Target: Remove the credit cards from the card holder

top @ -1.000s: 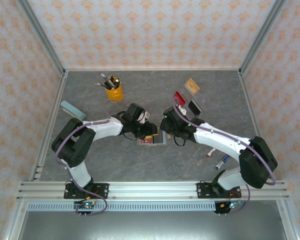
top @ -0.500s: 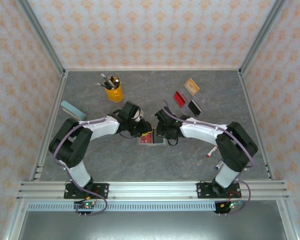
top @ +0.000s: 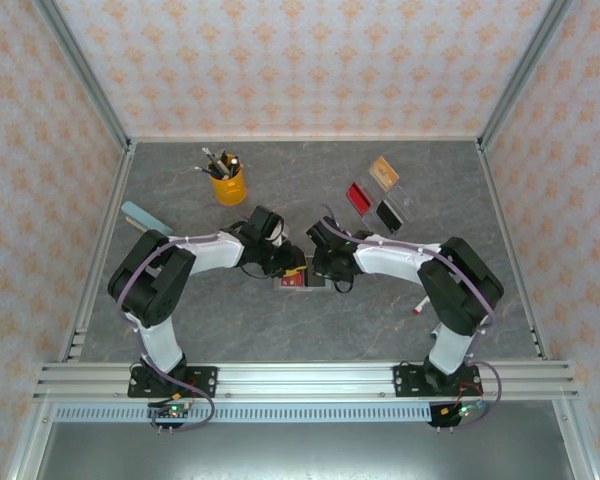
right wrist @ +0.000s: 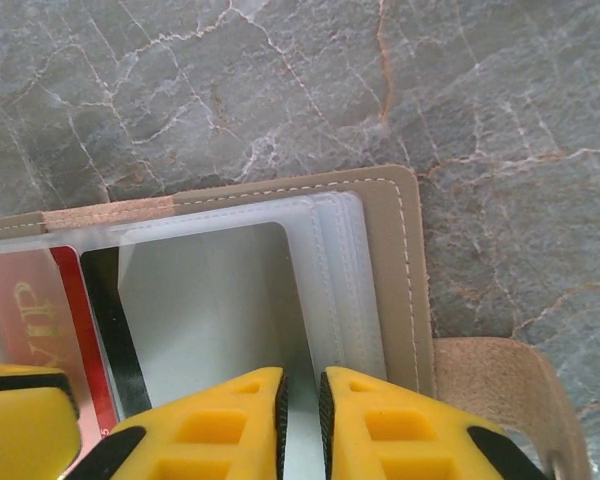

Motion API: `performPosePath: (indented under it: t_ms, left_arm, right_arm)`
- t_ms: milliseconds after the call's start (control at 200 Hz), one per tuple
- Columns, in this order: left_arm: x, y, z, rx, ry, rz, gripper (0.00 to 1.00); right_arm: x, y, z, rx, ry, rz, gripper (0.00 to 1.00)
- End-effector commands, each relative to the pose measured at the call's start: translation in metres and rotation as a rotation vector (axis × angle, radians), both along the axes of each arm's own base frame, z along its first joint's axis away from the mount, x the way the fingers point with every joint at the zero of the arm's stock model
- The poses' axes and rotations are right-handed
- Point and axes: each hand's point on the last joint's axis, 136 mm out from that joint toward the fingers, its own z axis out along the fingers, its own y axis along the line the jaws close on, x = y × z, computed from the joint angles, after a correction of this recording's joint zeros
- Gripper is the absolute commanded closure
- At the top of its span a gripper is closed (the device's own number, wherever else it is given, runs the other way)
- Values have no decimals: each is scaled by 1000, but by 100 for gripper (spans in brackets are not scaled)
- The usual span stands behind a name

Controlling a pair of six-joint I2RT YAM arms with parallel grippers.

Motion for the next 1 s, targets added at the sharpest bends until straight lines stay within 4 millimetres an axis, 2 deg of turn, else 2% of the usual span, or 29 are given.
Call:
performPosePath:
  t_ms: [0,330,551,801,991]
  left_arm:
    - [5,-9,5,-16,-19,-17,72]
    - [4,-7,-5,10,2,-20,71]
    - [4,-9,-3,3,-2,-36,70]
    - [4,-18,12,-64,-39,-68,73]
    - [4,-17,24,-97,-71,-82,76]
  right_arm:
    - [-4,-6,-17,-33,42,-3,81]
    - [-10,-10,-26,-26,70,-14,81]
    - [-11,-11,-28,-29,74,-16,81]
    - [-13,-13,-32,-41,86,-16,81]
    - [-17,-22,-39,-77,98,-32,81]
